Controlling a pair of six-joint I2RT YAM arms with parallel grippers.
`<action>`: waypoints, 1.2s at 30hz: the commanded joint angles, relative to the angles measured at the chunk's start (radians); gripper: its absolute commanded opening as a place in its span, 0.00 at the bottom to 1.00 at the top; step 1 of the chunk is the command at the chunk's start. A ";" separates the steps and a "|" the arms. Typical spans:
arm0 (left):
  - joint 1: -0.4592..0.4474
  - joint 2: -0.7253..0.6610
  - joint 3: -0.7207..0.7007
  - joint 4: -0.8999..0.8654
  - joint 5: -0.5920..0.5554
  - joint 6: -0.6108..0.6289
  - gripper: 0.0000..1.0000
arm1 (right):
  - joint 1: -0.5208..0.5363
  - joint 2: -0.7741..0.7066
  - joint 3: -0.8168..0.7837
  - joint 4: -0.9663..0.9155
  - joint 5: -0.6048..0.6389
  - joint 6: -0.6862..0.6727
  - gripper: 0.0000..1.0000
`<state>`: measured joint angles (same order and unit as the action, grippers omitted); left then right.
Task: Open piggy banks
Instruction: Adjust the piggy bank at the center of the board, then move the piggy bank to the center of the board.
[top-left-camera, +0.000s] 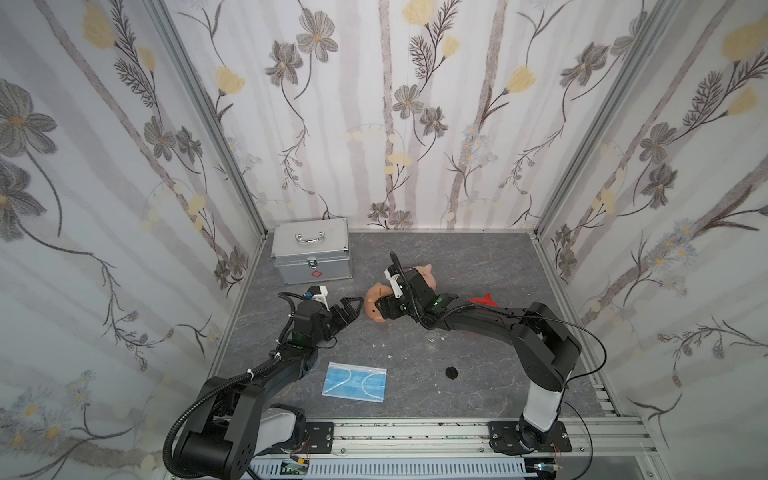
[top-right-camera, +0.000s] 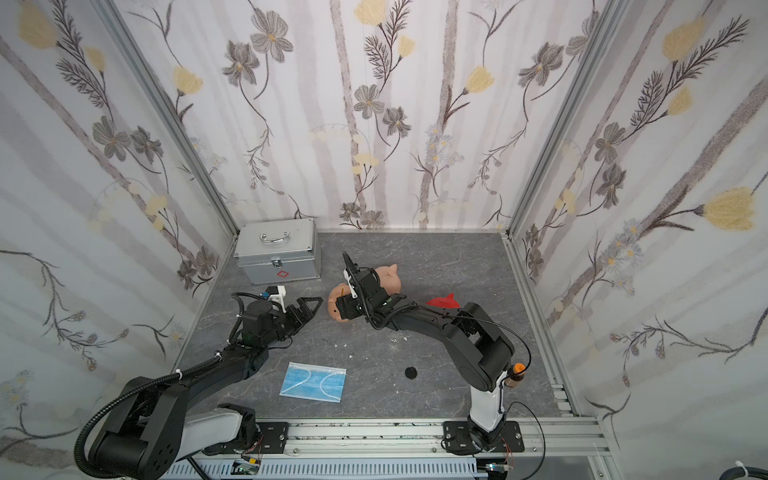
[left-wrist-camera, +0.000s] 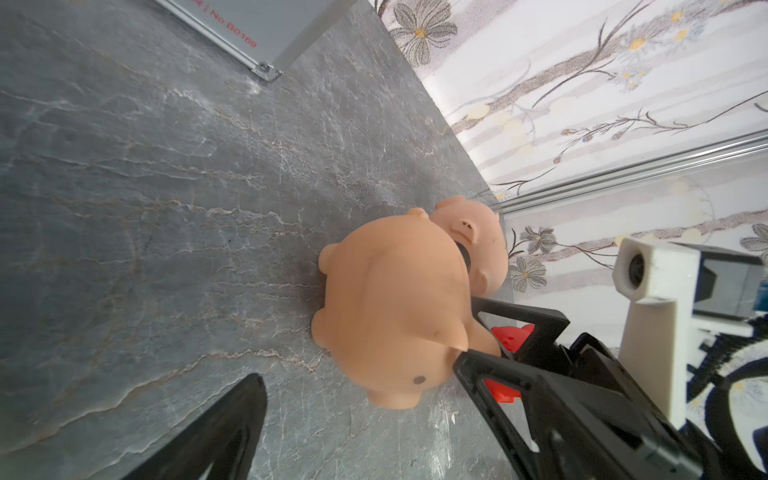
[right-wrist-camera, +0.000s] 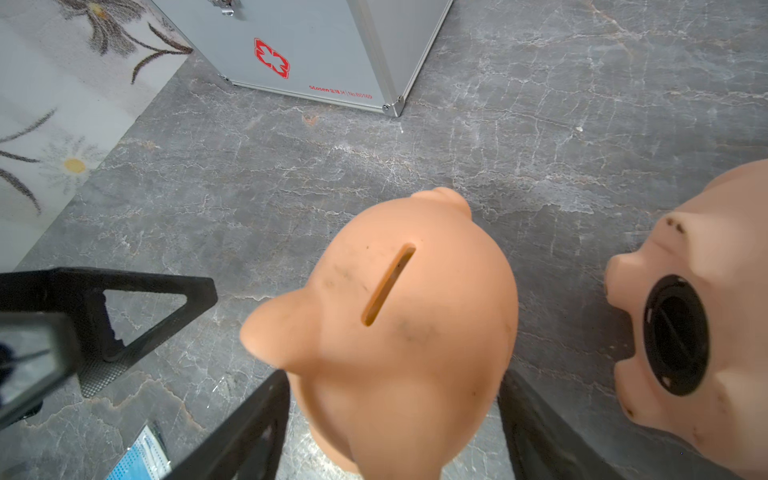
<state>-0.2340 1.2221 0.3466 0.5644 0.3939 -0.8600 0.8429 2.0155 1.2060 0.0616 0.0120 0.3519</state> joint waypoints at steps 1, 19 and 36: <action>0.014 -0.004 0.013 0.008 0.009 0.005 1.00 | -0.001 0.010 0.019 0.009 0.038 0.024 0.77; 0.025 0.077 0.147 -0.152 -0.027 0.129 1.00 | -0.061 0.144 0.209 -0.008 -0.111 -0.127 0.69; -0.232 0.047 0.139 -0.314 -0.271 0.239 1.00 | -0.074 -0.121 -0.025 -0.012 0.008 0.064 0.65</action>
<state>-0.4477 1.2682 0.4843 0.2714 0.2096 -0.6319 0.7647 1.9171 1.2285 0.0315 -0.0322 0.3241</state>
